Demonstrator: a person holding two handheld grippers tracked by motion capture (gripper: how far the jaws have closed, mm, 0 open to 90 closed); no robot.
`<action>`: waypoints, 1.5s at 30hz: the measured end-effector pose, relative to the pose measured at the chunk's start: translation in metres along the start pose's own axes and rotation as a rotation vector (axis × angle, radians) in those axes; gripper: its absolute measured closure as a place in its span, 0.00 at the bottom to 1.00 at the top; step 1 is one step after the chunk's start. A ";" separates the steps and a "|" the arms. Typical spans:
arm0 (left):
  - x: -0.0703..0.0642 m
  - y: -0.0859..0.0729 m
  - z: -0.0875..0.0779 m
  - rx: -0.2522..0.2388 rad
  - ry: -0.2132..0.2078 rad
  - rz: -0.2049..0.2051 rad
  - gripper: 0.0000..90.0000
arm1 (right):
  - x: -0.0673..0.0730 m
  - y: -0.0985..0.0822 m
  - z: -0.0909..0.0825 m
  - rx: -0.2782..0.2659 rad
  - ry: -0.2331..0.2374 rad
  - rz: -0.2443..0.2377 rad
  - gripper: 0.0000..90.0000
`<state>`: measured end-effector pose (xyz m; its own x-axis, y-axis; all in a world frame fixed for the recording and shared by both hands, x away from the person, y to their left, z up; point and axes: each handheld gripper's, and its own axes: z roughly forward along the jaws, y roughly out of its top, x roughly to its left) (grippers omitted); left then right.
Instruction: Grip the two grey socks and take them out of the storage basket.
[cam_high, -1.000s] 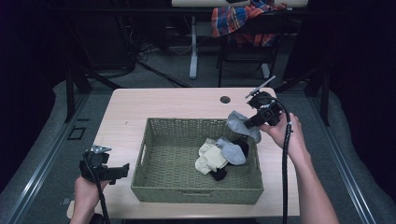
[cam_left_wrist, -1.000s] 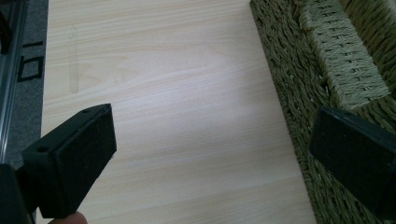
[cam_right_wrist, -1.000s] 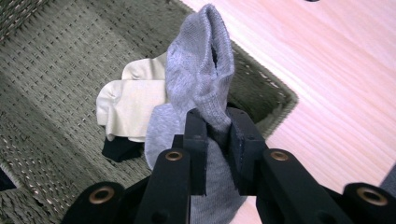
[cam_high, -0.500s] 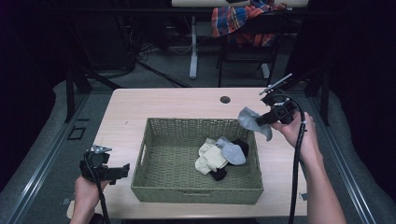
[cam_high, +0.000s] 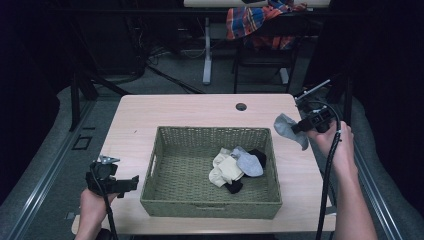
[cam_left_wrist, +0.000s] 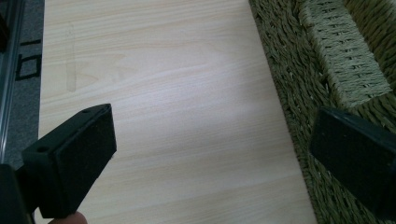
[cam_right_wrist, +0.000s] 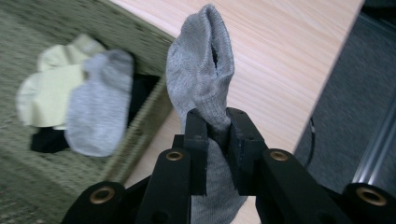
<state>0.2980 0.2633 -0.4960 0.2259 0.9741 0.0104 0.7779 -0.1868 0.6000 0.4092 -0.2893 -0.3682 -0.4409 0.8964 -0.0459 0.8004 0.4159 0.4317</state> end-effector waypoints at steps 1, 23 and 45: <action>0.000 0.000 0.000 -0.001 0.001 -0.003 0.01 | -0.004 -0.002 0.002 0.008 -0.008 0.010 0.88; 0.000 0.001 0.001 -0.003 0.000 -0.002 0.01 | -0.037 -0.025 0.090 0.203 -0.027 0.094 0.88; 0.003 0.000 -0.001 -0.013 0.005 -0.011 0.01 | -0.039 -0.039 0.134 0.292 -0.003 0.112 0.88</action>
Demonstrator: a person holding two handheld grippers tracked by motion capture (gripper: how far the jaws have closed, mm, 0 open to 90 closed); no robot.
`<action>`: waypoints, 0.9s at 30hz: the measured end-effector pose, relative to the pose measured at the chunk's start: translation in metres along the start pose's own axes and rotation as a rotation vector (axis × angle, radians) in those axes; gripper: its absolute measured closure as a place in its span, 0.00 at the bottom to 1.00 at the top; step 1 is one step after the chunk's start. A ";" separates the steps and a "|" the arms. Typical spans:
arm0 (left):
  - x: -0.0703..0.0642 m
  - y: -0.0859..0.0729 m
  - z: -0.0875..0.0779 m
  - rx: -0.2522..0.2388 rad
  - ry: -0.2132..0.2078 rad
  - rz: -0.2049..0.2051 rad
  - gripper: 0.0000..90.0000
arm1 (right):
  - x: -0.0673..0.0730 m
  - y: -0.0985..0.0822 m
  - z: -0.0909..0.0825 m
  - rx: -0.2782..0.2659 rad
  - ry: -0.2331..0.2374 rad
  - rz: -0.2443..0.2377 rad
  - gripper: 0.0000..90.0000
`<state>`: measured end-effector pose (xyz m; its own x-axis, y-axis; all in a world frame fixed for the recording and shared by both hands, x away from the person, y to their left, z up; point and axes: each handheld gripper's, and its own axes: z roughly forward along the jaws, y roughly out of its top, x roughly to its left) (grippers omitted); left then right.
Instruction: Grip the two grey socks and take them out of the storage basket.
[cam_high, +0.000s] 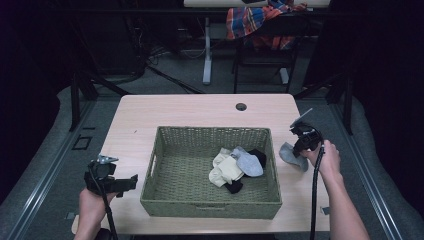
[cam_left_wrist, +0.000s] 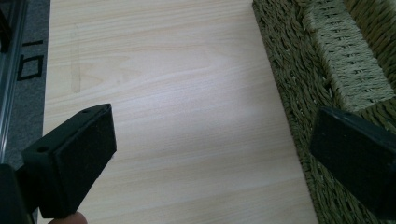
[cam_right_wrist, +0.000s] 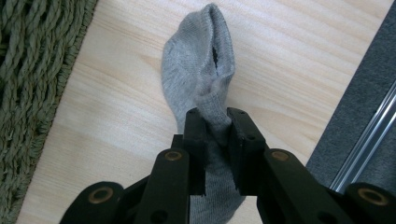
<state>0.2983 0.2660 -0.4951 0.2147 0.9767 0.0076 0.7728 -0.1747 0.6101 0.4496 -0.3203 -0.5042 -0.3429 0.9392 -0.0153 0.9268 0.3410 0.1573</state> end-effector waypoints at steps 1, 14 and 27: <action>0.000 0.000 0.000 0.000 0.000 0.000 0.01 | 0.001 0.000 0.001 -0.004 -0.001 0.006 0.87; 0.000 0.000 0.000 0.001 -0.003 -0.001 0.01 | -0.007 -0.003 -0.007 -0.051 0.027 0.039 0.51; -0.001 0.000 0.001 0.004 -0.005 -0.003 0.01 | 0.002 -0.006 -0.075 -0.198 0.114 -0.007 0.15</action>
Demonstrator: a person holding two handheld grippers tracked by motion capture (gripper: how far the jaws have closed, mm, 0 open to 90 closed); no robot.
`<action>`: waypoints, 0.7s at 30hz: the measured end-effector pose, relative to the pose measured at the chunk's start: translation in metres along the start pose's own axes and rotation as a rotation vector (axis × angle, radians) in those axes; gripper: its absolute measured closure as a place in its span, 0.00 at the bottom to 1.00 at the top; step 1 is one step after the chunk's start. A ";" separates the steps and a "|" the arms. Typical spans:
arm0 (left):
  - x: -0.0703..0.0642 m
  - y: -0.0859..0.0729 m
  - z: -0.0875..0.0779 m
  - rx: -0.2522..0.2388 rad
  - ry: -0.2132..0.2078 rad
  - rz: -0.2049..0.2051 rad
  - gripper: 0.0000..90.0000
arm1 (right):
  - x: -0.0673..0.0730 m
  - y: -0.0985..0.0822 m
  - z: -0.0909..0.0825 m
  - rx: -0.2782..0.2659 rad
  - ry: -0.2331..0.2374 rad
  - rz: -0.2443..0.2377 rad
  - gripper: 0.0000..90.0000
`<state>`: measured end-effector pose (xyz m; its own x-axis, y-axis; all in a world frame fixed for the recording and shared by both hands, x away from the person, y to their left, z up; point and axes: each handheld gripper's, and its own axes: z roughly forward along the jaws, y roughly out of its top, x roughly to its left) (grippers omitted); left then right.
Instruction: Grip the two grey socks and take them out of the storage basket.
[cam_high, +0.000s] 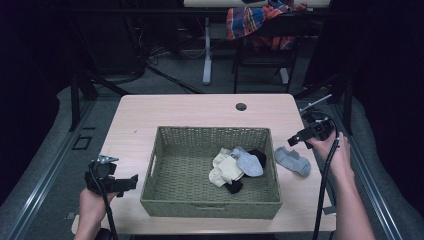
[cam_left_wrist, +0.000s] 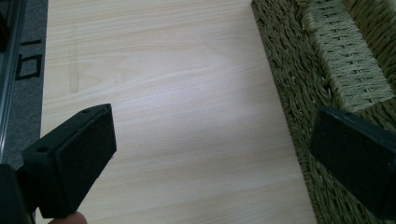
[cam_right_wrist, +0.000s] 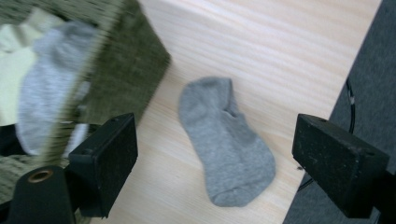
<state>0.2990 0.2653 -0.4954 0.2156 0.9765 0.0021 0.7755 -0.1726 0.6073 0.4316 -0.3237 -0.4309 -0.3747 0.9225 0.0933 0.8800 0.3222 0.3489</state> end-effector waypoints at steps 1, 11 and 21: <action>0.000 0.000 0.000 -0.003 0.001 0.001 0.01 | 0.005 0.002 -0.003 -0.004 0.000 -0.015 0.13; 0.001 0.000 0.000 -0.001 0.002 0.002 0.01 | 0.076 0.018 -0.023 -0.054 0.013 -0.221 0.02; 0.001 -0.001 -0.001 -0.003 0.002 0.001 0.01 | 0.130 0.031 -0.002 -0.030 0.068 -0.364 0.03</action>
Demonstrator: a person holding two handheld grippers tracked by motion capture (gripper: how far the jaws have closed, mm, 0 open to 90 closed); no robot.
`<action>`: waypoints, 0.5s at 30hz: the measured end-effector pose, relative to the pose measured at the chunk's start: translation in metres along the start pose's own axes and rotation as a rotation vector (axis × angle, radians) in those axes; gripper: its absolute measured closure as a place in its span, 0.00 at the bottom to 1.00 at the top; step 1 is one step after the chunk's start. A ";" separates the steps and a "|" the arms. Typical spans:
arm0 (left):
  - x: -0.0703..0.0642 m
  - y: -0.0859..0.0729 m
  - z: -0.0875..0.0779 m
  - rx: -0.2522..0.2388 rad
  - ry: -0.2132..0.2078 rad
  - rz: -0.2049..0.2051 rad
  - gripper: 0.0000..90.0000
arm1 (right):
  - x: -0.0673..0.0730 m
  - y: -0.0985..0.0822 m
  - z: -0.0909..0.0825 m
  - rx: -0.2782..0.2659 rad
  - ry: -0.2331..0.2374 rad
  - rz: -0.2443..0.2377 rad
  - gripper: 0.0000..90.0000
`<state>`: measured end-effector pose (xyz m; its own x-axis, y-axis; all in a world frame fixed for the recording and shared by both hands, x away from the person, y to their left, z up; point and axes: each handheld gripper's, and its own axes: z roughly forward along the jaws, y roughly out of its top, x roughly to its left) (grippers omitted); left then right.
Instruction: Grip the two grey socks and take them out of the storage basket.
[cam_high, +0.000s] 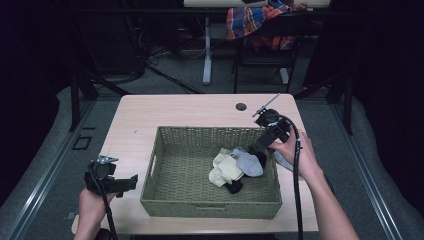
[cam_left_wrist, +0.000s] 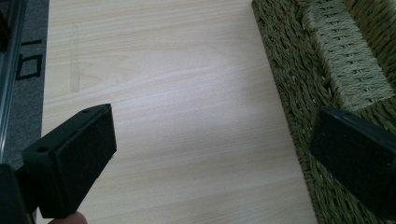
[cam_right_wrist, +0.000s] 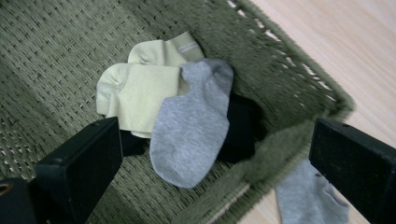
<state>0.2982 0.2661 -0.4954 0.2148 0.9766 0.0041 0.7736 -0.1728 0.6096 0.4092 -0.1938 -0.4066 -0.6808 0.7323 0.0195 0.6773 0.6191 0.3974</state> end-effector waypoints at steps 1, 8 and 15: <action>0.000 0.000 0.000 0.001 -0.001 0.000 0.01 | 0.002 0.001 0.003 -0.001 0.000 -0.004 0.06; 0.000 0.000 0.000 0.006 -0.003 0.003 0.01 | 0.014 0.010 0.024 0.039 0.000 -0.046 0.14; 0.000 0.000 0.000 0.007 -0.004 0.003 0.01 | 0.022 0.018 0.045 0.094 -0.009 -0.064 0.18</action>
<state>0.2985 0.2660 -0.4957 0.2200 0.9755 0.0026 0.7773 -0.1770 0.6038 0.4187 -0.1535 -0.4406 -0.7215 0.6923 -0.0113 0.6557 0.6884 0.3101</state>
